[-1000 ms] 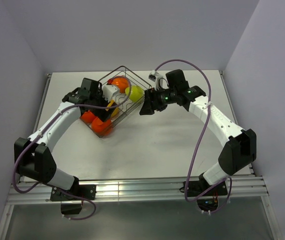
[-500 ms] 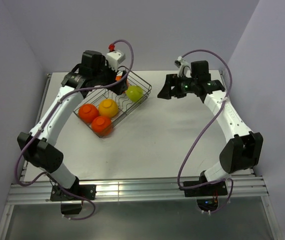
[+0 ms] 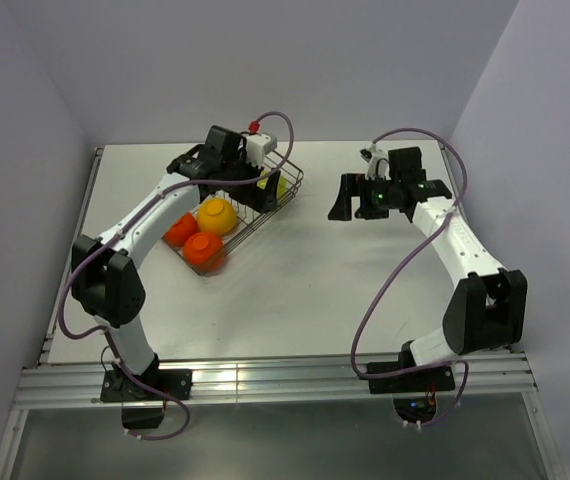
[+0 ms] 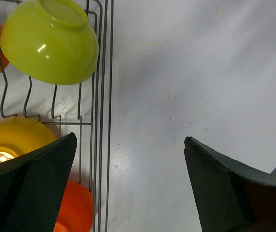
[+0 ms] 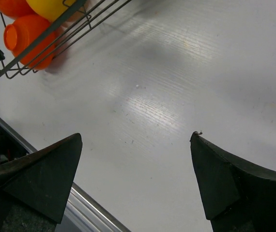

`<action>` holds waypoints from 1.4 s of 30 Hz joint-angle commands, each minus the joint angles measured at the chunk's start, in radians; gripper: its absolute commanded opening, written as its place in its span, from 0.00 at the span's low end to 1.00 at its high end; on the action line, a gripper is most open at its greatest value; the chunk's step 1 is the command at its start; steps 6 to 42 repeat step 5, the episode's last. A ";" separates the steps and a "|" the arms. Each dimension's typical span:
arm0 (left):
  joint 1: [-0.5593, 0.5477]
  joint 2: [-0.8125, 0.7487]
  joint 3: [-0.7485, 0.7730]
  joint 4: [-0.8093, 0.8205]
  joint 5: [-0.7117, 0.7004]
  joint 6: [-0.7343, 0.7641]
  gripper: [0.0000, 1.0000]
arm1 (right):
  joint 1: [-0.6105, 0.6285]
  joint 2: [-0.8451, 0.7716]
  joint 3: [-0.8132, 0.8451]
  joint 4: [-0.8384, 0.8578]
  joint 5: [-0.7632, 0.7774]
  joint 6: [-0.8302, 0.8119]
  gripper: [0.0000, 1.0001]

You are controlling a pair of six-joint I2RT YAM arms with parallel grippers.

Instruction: Load the bowls into the dish rack

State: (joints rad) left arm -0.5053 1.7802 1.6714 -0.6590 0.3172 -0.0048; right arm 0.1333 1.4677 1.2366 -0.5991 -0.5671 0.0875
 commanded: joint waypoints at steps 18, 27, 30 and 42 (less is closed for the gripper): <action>0.001 -0.057 -0.024 0.050 -0.003 -0.062 0.99 | 0.008 -0.083 -0.020 0.025 -0.004 -0.022 1.00; 0.001 -0.057 -0.024 0.050 -0.003 -0.062 0.99 | 0.008 -0.083 -0.020 0.025 -0.004 -0.022 1.00; 0.001 -0.057 -0.024 0.050 -0.003 -0.062 0.99 | 0.008 -0.083 -0.020 0.025 -0.004 -0.022 1.00; 0.001 -0.057 -0.024 0.050 -0.003 -0.062 0.99 | 0.008 -0.083 -0.020 0.025 -0.004 -0.022 1.00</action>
